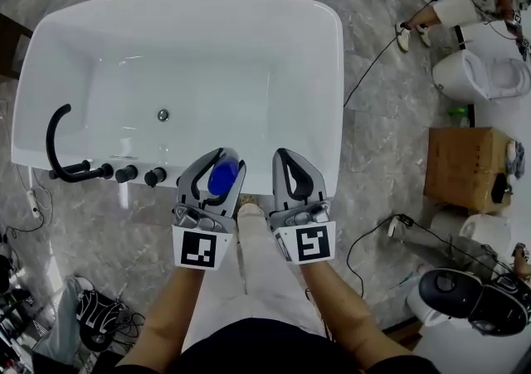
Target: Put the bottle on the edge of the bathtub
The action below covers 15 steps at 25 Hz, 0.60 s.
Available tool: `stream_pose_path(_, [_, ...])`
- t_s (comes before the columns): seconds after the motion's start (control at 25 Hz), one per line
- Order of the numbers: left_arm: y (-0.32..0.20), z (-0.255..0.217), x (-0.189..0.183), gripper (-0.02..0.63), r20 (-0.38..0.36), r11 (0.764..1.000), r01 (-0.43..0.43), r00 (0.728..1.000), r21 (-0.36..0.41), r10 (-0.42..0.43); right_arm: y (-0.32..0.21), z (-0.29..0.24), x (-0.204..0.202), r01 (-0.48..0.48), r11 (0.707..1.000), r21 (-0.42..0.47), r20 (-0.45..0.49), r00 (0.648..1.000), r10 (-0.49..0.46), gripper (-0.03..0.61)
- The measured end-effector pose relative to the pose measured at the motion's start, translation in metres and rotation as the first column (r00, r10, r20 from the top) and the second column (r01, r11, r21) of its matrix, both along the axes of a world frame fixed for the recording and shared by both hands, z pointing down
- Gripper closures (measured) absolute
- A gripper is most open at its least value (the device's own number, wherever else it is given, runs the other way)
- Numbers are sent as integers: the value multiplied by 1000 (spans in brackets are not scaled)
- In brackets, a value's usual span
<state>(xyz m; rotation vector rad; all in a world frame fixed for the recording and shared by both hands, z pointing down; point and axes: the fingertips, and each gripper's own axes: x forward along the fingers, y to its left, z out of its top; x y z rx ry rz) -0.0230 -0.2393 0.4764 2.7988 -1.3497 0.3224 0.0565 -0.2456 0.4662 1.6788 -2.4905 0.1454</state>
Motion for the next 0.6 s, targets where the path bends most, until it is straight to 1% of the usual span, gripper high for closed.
stream_pose_path(0.12, [1, 20, -1, 456, 0, 1000, -3, 1000, -11, 3, 1, 19, -1, 0, 1000, -18, 1, 1000, 0, 578])
stream_pose_path(0.2, [3, 31, -3, 456, 14, 1000, -7, 1000, -8, 7, 2, 31, -4, 5, 999, -34, 6, 1000, -5, 578])
stream_pose_path(0.36, [8, 54, -6, 456, 9, 999, 18, 1000, -52, -17, 8, 48, -6, 28, 997, -65, 16, 999, -27, 578])
stream_pose_path(0.52, [16, 80, -11, 456, 24, 999, 7, 1000, -52, -6, 14, 71, -14, 60, 994, -90, 3, 998, -60, 578])
stream_pose_path(0.6, [23, 93, -14, 456, 26, 998, 11, 1000, -68, -9, 17, 79, -17, 70, 992, -101, 1, 998, -70, 578])
